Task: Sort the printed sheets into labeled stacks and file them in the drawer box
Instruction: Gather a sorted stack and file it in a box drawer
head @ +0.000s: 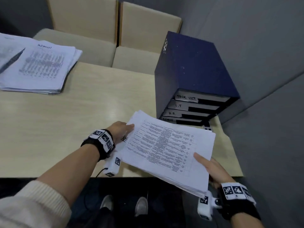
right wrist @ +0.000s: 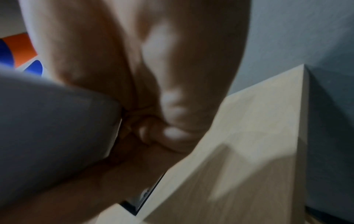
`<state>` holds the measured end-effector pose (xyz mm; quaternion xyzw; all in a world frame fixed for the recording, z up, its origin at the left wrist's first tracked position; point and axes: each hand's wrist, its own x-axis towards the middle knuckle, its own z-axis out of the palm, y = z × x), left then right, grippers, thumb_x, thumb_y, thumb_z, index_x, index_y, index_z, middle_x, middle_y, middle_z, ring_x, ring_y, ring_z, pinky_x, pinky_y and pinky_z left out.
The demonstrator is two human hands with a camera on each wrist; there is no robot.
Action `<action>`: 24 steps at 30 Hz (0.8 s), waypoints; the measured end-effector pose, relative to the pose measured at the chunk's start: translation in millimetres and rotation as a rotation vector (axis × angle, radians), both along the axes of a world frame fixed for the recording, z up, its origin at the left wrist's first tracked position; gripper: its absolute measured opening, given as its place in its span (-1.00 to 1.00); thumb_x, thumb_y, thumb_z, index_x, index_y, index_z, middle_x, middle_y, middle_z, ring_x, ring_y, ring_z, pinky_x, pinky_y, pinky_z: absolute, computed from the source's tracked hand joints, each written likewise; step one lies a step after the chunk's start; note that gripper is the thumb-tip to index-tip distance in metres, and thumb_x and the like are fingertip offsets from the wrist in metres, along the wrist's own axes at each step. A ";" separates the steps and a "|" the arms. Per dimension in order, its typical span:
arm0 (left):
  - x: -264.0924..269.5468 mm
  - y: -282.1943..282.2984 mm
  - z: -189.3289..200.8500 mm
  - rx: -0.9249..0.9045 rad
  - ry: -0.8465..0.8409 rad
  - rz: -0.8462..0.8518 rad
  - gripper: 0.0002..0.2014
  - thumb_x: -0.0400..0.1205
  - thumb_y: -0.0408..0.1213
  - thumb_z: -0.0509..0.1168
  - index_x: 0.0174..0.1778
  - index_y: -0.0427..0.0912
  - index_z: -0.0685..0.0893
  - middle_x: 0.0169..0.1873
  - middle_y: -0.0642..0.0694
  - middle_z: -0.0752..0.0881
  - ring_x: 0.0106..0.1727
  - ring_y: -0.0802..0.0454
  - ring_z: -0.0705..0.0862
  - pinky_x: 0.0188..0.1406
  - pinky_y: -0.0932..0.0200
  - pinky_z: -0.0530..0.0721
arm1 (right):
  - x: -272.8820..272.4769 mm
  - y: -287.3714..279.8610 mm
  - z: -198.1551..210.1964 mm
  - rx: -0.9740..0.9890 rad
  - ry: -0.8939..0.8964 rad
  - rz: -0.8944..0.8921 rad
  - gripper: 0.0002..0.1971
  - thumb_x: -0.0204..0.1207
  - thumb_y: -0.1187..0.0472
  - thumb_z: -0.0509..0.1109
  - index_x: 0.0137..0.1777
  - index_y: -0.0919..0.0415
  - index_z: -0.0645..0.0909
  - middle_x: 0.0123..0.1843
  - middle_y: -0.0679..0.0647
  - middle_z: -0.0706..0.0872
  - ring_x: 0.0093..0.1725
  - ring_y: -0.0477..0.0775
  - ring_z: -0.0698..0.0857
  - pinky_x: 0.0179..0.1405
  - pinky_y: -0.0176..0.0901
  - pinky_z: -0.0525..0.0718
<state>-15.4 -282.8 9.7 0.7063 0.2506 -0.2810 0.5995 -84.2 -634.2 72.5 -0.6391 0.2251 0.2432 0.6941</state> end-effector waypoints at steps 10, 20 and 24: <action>12.2 -92.2 10.1 0.176 -0.036 -0.246 -0.63 0.62 -0.09 0.45 -0.37 -0.25 0.58 -0.38 -0.15 0.63 -0.34 -0.11 0.57 -0.30 0.20 0.49 | -9.0 -101.6 19.2 0.022 -0.002 -0.155 -0.70 0.66 0.27 0.30 0.37 0.30 0.59 0.18 0.26 0.80 0.10 0.24 0.82 -0.15 0.00 0.84; 29.4 -145.1 47.3 -0.056 -0.230 0.085 -0.87 0.64 -0.38 0.42 -0.21 -0.30 0.66 -0.41 -0.14 0.70 -0.61 0.10 0.65 -0.63 0.35 0.58 | 0.1 -139.0 43.0 0.012 -0.094 -0.274 -0.73 0.70 0.21 0.27 0.27 0.37 0.62 -0.03 0.17 0.86 -0.13 0.07 0.86 -0.39 -0.23 0.75; 41.5 -151.1 52.8 -0.044 -0.274 0.235 -0.92 0.66 -0.36 0.39 -0.12 -0.29 0.70 -0.26 -0.20 0.73 -0.53 0.12 0.66 -0.54 0.35 0.60 | 4.9 -139.6 42.7 0.033 -0.136 -0.331 -0.73 0.71 0.19 0.26 0.30 0.30 0.62 0.09 0.18 0.84 -0.02 0.08 0.85 -0.23 -0.17 0.77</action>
